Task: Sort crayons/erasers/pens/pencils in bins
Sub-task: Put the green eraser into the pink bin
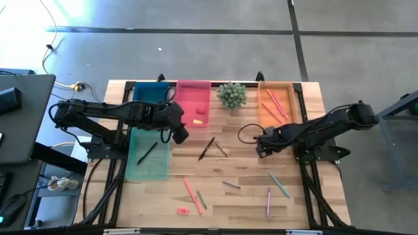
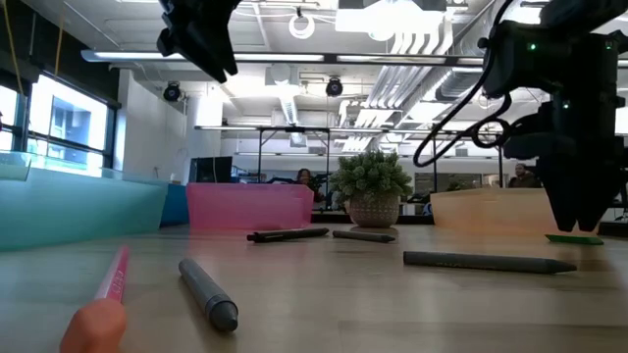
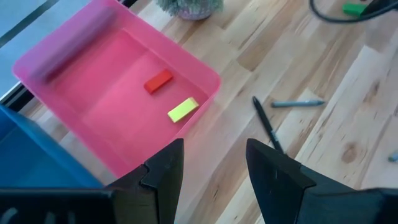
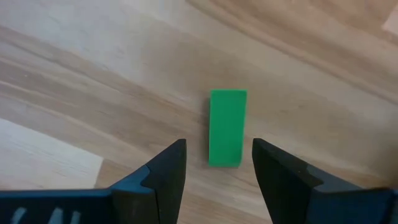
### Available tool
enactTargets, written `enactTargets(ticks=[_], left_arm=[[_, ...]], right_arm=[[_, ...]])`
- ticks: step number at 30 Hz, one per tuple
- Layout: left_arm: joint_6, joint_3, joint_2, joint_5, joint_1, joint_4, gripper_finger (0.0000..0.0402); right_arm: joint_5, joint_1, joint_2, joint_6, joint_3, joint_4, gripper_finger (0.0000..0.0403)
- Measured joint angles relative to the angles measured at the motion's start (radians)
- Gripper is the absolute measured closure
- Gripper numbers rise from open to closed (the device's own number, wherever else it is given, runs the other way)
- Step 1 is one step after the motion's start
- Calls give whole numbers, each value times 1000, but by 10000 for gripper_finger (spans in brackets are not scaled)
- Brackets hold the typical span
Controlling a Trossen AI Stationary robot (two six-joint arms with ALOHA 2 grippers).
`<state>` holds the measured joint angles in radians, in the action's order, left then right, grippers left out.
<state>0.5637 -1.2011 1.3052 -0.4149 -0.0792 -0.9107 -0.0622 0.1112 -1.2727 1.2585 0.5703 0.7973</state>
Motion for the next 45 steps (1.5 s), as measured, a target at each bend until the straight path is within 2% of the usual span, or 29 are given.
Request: enactTargets(ticks=[8, 16, 21, 27, 31, 38, 45], left_arm=[[0, 0, 0, -16, 0, 2, 241], [0, 0, 0, -16, 0, 2, 241], [22, 0, 0, 0, -6, -9, 241], [56, 0, 0, 183, -76, -17, 241], [51, 0, 0, 265, -130, -16, 241], [43, 0, 0, 337, -219, -13, 241], [27, 0, 0, 370, -263, -2, 241]], right_arm=[[44, -1, -93, 0, -7, -5, 234], [52, -1, -104, -6, -7, -35, 320], [54, -1, -106, -8, 2, -28, 346], [53, 0, -111, -70, 38, -13, 349], [62, 2, -110, -102, 72, -63, 349], [51, 3, -110, -187, 121, -183, 350], [-20, 0, -109, -300, 223, -264, 350]])
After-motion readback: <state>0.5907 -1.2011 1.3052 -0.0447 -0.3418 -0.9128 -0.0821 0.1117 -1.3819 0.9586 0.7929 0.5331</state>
